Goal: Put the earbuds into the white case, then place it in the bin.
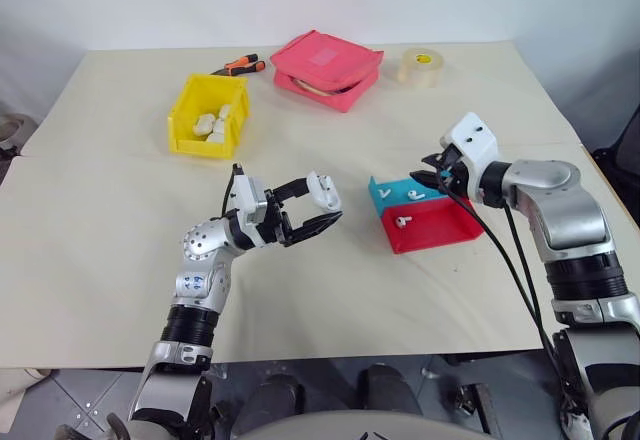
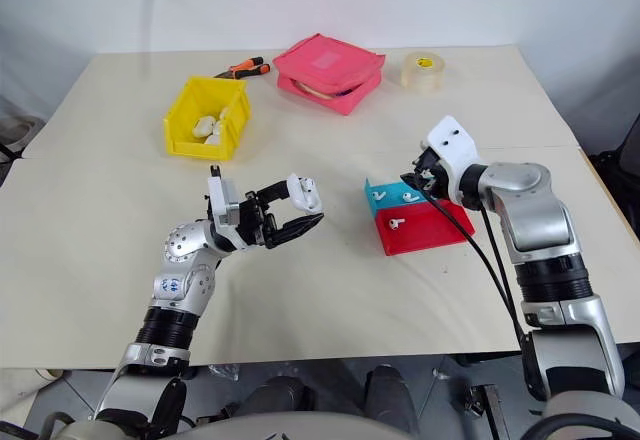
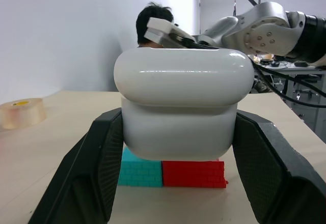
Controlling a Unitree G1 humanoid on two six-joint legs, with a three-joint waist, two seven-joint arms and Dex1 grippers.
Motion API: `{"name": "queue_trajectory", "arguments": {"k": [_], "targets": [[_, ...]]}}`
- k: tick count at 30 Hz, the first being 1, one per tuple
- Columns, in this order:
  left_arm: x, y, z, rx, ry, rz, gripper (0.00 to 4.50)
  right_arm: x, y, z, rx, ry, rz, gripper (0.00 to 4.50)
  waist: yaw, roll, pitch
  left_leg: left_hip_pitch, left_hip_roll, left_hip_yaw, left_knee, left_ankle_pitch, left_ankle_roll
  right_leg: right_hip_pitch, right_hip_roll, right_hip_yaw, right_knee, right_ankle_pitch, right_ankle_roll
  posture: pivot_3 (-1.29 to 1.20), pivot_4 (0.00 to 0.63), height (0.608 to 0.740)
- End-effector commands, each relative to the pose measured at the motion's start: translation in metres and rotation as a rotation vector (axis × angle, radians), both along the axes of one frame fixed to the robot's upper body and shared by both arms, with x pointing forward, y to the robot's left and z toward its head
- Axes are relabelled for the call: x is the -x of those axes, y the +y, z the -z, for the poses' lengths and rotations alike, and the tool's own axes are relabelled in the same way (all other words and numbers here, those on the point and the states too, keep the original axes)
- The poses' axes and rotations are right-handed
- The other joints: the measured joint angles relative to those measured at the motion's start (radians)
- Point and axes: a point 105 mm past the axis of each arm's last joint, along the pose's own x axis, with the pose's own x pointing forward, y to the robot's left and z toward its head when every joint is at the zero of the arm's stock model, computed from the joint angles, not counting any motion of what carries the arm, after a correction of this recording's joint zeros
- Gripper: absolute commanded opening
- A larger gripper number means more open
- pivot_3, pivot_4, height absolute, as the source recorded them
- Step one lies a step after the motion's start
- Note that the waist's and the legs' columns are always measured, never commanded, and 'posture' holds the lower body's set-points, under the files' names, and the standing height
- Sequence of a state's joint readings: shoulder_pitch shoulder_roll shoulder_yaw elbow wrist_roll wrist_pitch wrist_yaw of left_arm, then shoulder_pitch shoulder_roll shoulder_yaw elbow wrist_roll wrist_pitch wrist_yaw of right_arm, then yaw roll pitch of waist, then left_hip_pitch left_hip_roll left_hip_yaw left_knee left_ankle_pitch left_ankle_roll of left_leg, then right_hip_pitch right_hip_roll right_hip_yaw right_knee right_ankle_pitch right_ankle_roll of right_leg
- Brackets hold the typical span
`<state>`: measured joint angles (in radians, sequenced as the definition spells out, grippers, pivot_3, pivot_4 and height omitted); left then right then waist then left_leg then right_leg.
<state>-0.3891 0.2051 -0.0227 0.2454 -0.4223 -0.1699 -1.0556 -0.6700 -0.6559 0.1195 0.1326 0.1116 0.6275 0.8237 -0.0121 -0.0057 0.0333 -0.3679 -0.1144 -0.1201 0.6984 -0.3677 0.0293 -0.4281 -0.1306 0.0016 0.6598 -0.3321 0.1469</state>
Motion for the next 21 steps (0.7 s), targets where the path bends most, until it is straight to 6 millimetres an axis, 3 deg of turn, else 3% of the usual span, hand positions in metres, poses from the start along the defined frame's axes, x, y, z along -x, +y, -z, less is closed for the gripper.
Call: {"name": "queue_trajectory", "arguments": {"k": [1, 6, 21], "targets": [[0.001, -0.002, -0.009, 0.004, -0.054, -0.004, 2.8, -0.003, 0.004, -0.01, 0.052, 0.043, -0.009, 1.81, -0.002, 0.0, 0.0, 0.0, 0.0, 0.0, 0.0, 0.0, 0.0, 0.0, 0.0, 0.0, 0.0, 0.0, 0.0, 0.0, 0.0, 0.74], [0.001, -0.003, -0.01, 0.013, -0.061, -0.009, 2.8, -0.011, 0.008, -0.018, 0.075, 0.081, -0.006, 1.81, -0.003, 0.0, 0.0, 0.0, 0.0, 0.0, 0.0, 0.0, 0.0, 0.0, 0.0, 0.0, 0.001, 0.0, 0.0, 0.0, 0.0, 0.74], [0.008, -0.002, 0.002, -0.032, -0.025, -0.001, 2.8, -0.013, 0.001, 0.003, 0.118, 0.184, 0.05, 1.81, -0.017, 0.001, -0.001, 0.0, 0.0, -0.001, 0.0, 0.0, 0.0, 0.0, 0.0, 0.001, 0.001, 0.0, 0.0, 0.0, 0.0, 0.74]]}}
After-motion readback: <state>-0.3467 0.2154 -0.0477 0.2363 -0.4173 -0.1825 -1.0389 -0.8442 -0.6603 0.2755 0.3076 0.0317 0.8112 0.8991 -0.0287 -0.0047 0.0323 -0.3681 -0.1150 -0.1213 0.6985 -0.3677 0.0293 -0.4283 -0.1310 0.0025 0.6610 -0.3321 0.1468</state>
